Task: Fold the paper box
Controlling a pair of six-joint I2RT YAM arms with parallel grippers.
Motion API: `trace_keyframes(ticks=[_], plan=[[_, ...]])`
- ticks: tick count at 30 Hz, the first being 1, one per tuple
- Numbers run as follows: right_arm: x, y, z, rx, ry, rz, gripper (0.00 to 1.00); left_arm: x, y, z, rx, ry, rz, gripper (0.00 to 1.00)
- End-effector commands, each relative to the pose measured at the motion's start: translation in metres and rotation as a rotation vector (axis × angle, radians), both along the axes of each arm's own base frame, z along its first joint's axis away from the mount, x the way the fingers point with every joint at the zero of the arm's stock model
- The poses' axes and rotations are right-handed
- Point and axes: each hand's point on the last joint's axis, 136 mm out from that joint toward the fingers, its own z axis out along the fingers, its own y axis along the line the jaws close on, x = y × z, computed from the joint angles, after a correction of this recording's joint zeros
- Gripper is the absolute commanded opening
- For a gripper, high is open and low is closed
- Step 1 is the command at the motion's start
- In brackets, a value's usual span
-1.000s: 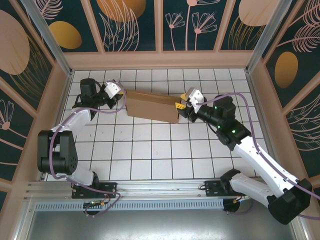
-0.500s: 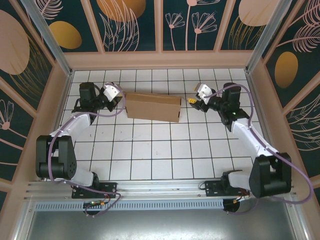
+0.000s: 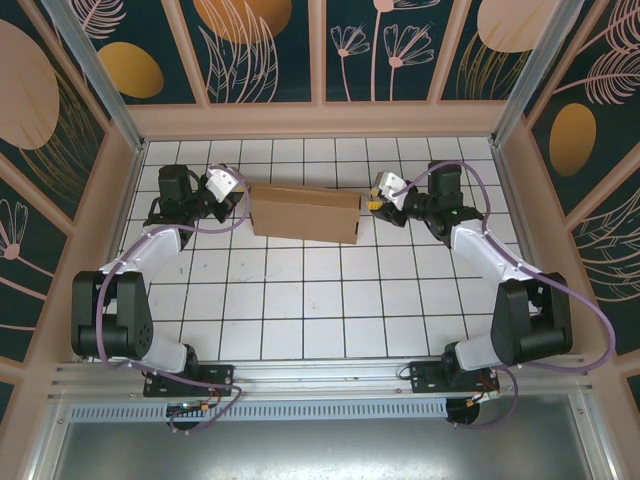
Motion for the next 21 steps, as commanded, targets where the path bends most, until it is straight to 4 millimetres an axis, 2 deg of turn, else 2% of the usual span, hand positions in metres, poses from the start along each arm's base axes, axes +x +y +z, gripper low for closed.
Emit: trace_keyframes(ticks=[1,12,18,21], plan=[[0.007,0.003,0.008,0.009,-0.025,-0.015,0.27,0.000,0.003,0.013,-0.009,-0.028,0.008,0.00],[0.020,0.006,0.000,-0.017,0.001,-0.057,0.17,-0.001,0.000,0.020,-0.024,-0.026,0.001,0.00],[0.021,0.008,0.006,-0.005,0.002,-0.065,0.03,-0.004,0.000,0.021,-0.028,-0.025,0.003,0.00],[0.022,0.009,0.006,-0.007,0.011,-0.084,0.00,-0.003,0.000,0.025,-0.046,-0.016,0.016,0.00]])
